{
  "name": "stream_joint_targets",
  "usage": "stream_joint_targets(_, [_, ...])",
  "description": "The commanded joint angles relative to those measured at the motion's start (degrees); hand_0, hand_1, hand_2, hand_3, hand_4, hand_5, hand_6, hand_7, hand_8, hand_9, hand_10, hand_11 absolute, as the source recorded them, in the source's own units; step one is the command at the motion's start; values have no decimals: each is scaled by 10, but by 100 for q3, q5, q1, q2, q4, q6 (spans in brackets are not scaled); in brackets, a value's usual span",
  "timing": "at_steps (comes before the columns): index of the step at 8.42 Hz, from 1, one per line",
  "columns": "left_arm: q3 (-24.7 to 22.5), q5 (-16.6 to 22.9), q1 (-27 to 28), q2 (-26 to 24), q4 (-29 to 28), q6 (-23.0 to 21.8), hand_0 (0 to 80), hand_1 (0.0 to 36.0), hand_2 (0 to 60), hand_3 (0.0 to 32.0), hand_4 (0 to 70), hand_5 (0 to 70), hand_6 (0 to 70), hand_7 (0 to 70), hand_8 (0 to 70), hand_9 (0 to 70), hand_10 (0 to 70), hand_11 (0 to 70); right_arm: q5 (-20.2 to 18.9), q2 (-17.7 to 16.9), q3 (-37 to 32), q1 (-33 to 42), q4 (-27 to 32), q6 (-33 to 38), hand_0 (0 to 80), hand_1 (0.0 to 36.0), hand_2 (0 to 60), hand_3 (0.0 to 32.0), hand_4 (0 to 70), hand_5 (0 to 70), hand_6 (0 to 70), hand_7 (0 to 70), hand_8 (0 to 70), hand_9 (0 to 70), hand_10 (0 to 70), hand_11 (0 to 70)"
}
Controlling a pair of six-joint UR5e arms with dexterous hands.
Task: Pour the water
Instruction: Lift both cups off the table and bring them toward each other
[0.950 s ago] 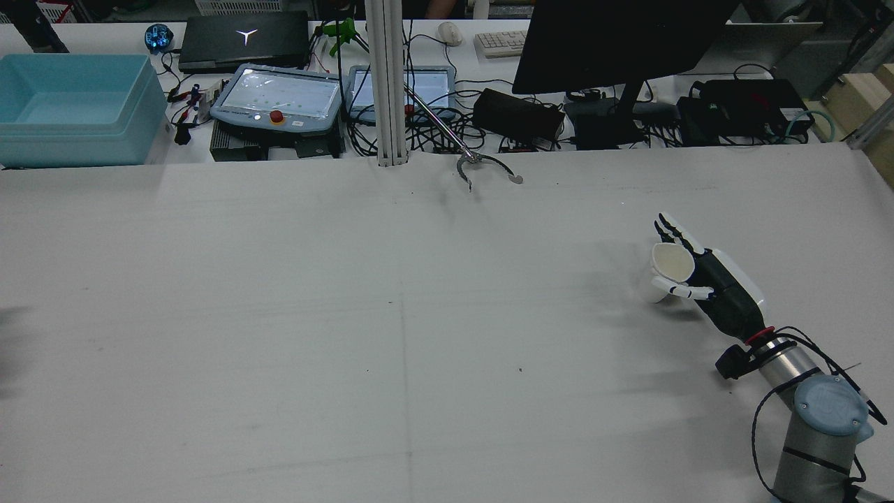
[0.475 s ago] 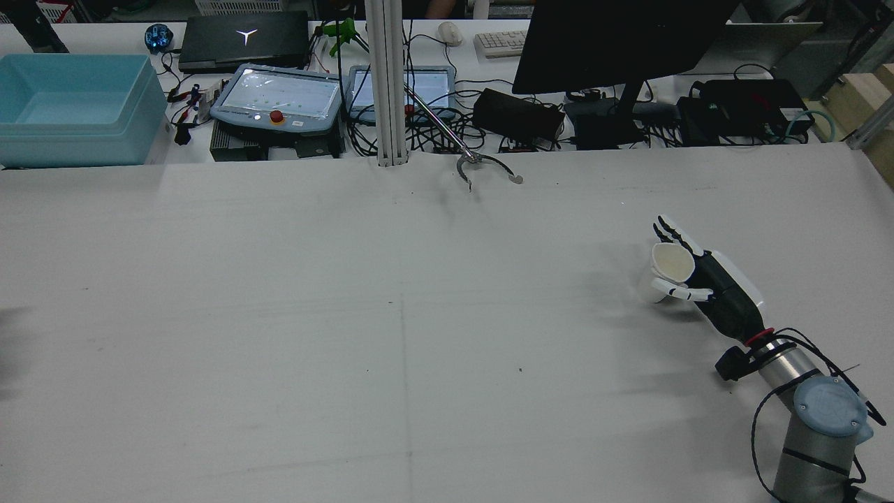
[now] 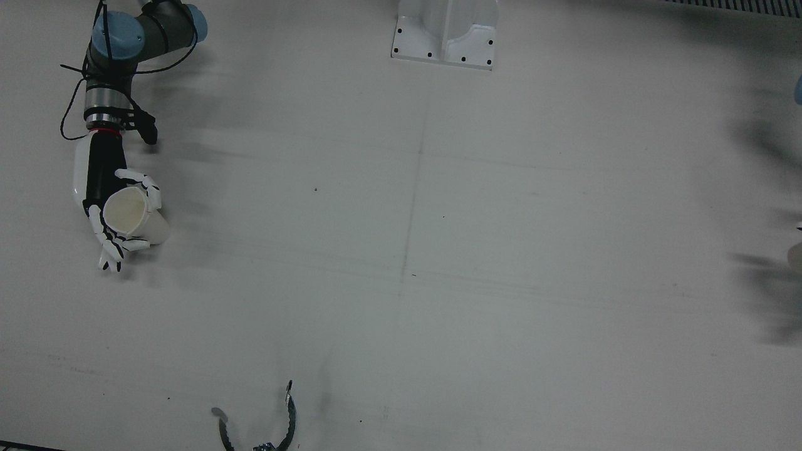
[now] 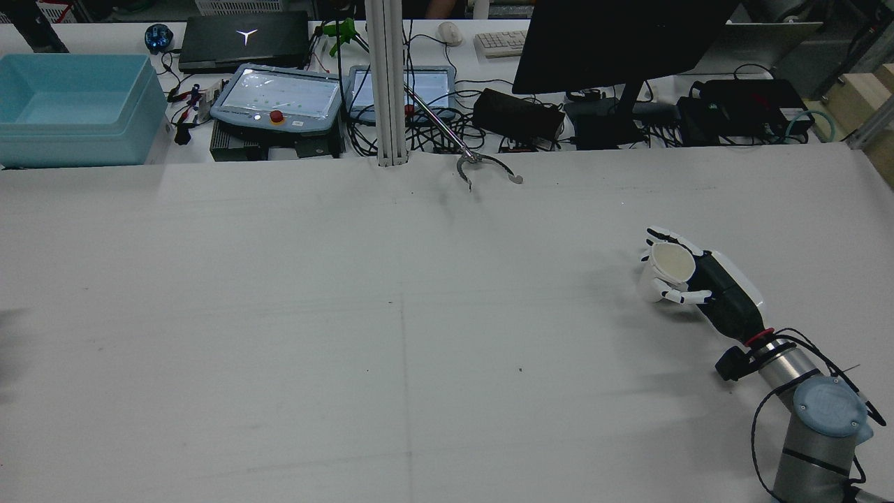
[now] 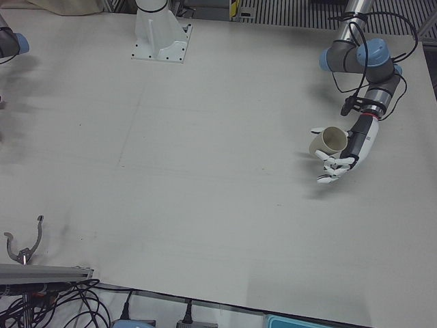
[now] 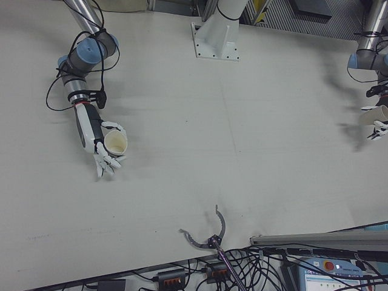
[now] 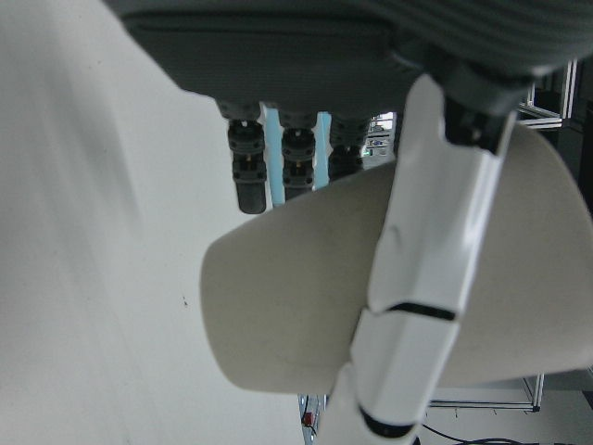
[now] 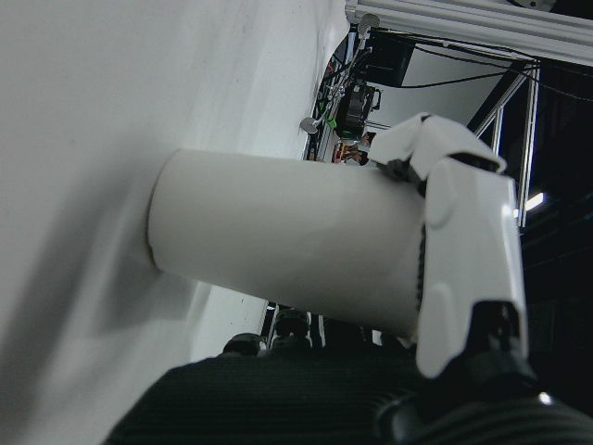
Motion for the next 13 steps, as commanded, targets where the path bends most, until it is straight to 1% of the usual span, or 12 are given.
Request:
stream_joint_targets(1, [-3,0,-8,10,0,1,800,360,126,0,700,700,367,697,170,250,154,253,1,0,0,8,0,12,716,360,439,0,95,161,454,620,143,165,0,0])
stream_joint_targets(2, [-21,0,1,10,0,1,800,360,124,0,700,700,368,697,171,249,154,253,1,0,35,35,0,12,704,360,436,0,112,163,476,619,165,189,0,0])
stream_joint_targets(3, [-65,0,1,-7,26,1,800,360,121,0,700,700,368,697,170,249,154,252,-16,0,96,139,0,3,694,360,438,0,113,165,479,605,178,205,0,0])
stream_joint_targets(4, [-204,17,18,-51,78,45,800,360,128,0,700,700,369,697,170,249,153,252,-69,0,227,306,0,-14,681,360,427,0,108,160,456,568,169,192,0,0])
stream_joint_targets(5, [-519,44,36,-95,314,89,800,360,136,0,700,700,373,700,172,250,153,251,-86,-9,429,420,-18,-32,692,360,422,0,114,161,456,566,169,192,0,0])
stream_joint_targets(6, [-740,61,36,-252,560,89,800,360,137,0,700,700,379,700,173,252,152,249,-87,-9,648,483,-87,-49,692,360,432,0,122,163,470,573,171,192,0,0])
stream_joint_targets(7, [-898,114,114,-584,910,98,800,360,148,0,700,700,383,700,173,253,152,250,-95,0,903,553,-271,-50,702,360,439,0,142,166,492,586,183,207,0,0])
stream_joint_targets(8, [-943,175,315,-892,1183,107,800,360,161,0,700,700,385,700,173,253,151,249,-95,9,1140,632,-395,-50,728,360,463,0,183,167,509,624,182,212,0,0])
stream_joint_targets(9, [-944,184,596,-1313,1465,107,800,360,160,0,700,700,388,700,173,253,149,246,-104,44,1377,711,-561,-50,742,360,457,0,194,168,520,630,186,216,0,0])
stream_joint_targets(11, [-944,185,1141,-2191,2167,133,800,360,142,0,700,700,384,700,170,249,149,245,-262,184,1590,860,-686,-128,740,360,460,0,211,169,539,649,192,225,0,0])
stream_joint_targets(12, [-944,185,1361,-2639,2466,238,800,360,140,0,700,700,381,700,167,246,149,246,-262,271,1608,870,-764,-129,698,350,437,0,230,166,559,691,201,244,0,0])
stream_joint_targets(13, [-979,176,1581,-3044,2748,447,800,360,138,0,700,700,382,700,168,245,149,247,-271,412,1626,870,-817,-129,702,352,444,0,243,167,570,700,202,247,0,0])
